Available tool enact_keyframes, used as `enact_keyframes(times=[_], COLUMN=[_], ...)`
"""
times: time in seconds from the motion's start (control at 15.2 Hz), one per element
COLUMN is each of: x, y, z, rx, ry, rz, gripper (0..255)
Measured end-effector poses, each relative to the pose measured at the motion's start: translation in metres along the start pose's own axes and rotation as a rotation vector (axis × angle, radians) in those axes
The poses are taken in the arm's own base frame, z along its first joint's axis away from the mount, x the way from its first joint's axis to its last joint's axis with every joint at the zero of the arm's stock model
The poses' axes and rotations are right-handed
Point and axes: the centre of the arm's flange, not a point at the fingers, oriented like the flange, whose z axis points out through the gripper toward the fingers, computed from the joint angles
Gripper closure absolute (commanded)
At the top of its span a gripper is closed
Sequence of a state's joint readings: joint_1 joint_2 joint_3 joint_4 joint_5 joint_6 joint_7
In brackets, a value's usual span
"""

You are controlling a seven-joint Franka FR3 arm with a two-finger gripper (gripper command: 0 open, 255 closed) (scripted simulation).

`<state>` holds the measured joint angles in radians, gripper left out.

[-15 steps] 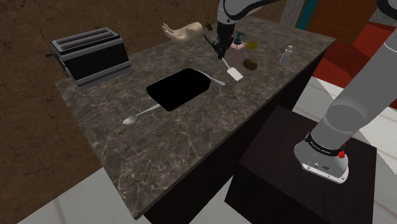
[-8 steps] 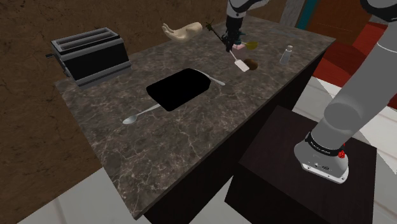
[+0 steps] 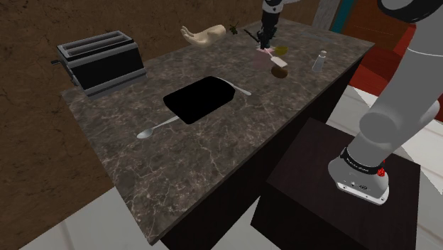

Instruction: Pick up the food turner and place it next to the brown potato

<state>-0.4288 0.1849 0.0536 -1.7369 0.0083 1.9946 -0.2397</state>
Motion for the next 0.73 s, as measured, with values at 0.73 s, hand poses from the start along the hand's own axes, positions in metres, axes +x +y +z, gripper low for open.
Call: enact_keyframes(times=[0.73], x=[0.037], y=[0.145], z=[-0.006], rx=[-0.01], ry=[0.011], rz=[0.005], gripper=[255])
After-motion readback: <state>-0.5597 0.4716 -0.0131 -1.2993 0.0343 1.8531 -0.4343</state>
